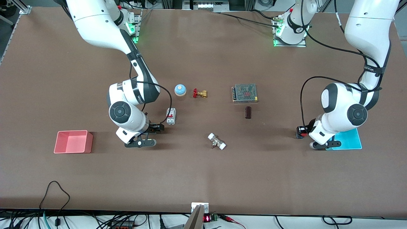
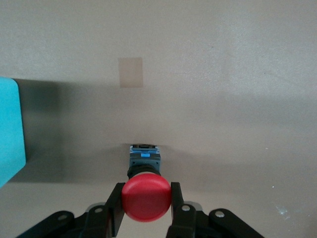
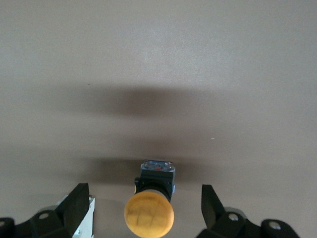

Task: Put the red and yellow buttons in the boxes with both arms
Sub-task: 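Close the left gripper on the red button while the right grips yellow, then carry the red button into the cyan box with the left gripper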

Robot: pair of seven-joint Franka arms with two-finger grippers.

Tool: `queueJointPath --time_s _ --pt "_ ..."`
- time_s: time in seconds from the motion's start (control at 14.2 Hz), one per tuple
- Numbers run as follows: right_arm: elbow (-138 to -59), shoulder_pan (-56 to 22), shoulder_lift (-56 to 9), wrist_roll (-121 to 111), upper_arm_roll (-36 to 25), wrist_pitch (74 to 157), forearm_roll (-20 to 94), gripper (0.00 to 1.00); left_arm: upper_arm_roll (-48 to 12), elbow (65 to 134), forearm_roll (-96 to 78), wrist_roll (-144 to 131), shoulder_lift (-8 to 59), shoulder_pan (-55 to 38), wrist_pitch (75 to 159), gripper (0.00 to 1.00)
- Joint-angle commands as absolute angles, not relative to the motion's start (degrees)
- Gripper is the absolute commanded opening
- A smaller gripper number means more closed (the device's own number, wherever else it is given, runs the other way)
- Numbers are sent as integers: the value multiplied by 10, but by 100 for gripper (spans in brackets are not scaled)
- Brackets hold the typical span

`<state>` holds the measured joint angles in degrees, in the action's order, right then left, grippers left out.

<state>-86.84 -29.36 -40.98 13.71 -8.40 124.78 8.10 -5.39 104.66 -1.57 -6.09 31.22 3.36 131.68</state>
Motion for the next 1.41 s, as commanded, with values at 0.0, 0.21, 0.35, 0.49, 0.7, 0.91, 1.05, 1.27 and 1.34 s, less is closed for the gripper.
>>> queueJointPath --time_s 0.0,0.21,0.35,0.49,0.7,0.91,1.05,1.27,1.34 --pt "-862 -298 -416 144 -88 1238 81 100 -47 1045 -17 -55 299 33 1317 29" --pt "-871 -299 -429 145 -91 1237 81 100 -40 1014 -17 -41 293 40 1300 28" --pt "-872 -299 -437 145 -91 1237 77 100 -40 986 -17 -26 293 54 1274 28" --pt "-876 -299 -437 146 -91 1236 74 100 -40 948 -17 -6 293 69 1224 28" --pt "-875 -295 -436 145 -91 1236 76 89 -40 909 -17 44 294 102 1180 28" --pt "-875 -296 -436 145 -91 1236 77 80 -40 907 -17 105 294 133 1173 28" --pt "-875 -299 -436 149 -91 1236 76 65 -40 908 -17 147 297 158 1173 29" --pt "-875 -300 -436 155 -91 1237 76 39 -40 908 -16 171 317 175 1180 29" --pt "-873 -299 -435 154 -91 1236 76 35 -40 907 -16 177 326 177 1183 29"
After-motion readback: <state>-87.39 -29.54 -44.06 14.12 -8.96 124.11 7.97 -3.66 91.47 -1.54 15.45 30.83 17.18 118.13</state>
